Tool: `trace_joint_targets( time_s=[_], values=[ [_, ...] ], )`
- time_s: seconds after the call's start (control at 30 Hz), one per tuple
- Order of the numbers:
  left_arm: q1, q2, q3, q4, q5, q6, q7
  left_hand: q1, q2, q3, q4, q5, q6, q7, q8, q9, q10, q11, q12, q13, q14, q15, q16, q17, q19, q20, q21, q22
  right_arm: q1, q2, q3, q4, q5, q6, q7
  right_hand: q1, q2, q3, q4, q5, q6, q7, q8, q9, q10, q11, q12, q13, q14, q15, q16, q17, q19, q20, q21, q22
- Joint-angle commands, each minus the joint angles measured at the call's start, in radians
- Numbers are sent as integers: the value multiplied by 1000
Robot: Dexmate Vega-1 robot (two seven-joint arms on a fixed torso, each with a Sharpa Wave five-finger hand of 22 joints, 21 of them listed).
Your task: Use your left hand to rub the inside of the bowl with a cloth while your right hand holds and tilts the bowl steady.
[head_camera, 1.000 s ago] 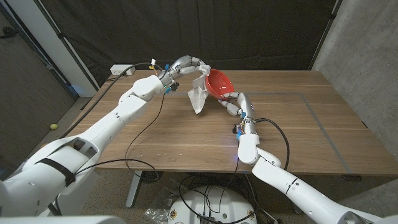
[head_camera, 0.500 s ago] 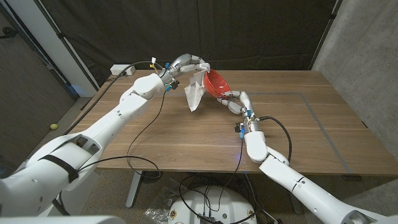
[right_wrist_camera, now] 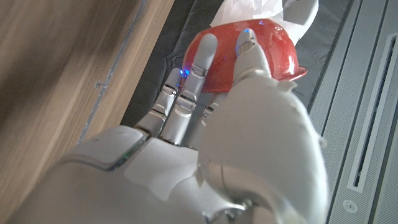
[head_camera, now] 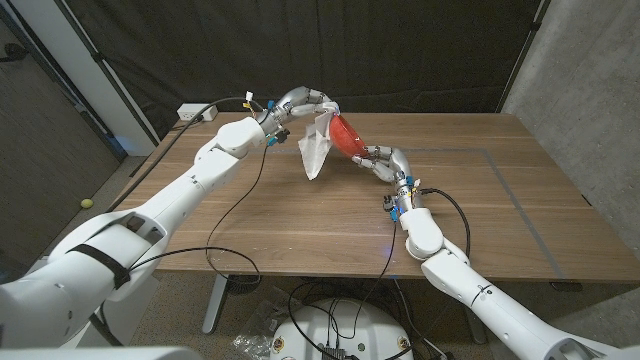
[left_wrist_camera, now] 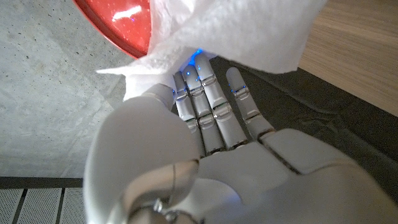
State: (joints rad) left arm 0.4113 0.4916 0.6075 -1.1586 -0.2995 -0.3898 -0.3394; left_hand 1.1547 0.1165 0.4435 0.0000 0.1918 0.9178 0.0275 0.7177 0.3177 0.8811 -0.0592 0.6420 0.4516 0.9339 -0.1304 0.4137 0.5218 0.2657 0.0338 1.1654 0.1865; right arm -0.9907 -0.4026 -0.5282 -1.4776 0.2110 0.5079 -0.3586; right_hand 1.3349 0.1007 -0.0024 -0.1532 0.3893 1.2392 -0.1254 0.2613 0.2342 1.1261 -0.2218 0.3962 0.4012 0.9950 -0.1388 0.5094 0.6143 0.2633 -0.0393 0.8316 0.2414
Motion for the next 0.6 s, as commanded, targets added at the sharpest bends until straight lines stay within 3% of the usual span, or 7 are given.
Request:
trace_joint_targets(
  time_s=[0.03,0.2,0.43,0.6],
  values=[
    [-8,-4,2,17,1,-8,3,1,7,9,-3,5,6,-2,6,1,107,-106,4,7,6,-59,3,4,-1,-4,6,0,-39,47,49,-22,-114,-22,-132,3,14,17,12,9,2,6,9,4,168,102,8,8,-21,-98,-6,7,-2,-10,8,2],
    [-8,-6,3,13,0,-9,1,0,6,10,-2,5,4,0,7,-1,108,-104,2,9,7,-58,1,5,-2,-4,8,0,-50,67,54,-53,-204,-71,-225,4,14,19,12,10,5,11,9,2,175,107,10,14,-18,-97,-6,11,-4,-7,13,1],
    [2,5,2,-13,1,7,6,-1,6,13,-2,4,2,1,10,-2,107,-103,-2,12,7,-58,-1,7,-3,-4,10,0,-50,58,45,-73,-304,-110,-282,6,11,19,12,11,5,14,9,0,177,110,11,20,-16,-96,-7,13,-8,-5,16,0],
    [18,22,-5,-47,3,19,17,-1,6,15,-2,4,1,3,13,-3,108,-103,-5,15,6,-58,-2,9,-4,-5,12,0,-44,41,21,-75,-497,-208,-405,6,11,20,12,12,6,16,9,-1,177,113,11,25,-15,-95,-9,15,-10,-5,20,-1]
  ],
)
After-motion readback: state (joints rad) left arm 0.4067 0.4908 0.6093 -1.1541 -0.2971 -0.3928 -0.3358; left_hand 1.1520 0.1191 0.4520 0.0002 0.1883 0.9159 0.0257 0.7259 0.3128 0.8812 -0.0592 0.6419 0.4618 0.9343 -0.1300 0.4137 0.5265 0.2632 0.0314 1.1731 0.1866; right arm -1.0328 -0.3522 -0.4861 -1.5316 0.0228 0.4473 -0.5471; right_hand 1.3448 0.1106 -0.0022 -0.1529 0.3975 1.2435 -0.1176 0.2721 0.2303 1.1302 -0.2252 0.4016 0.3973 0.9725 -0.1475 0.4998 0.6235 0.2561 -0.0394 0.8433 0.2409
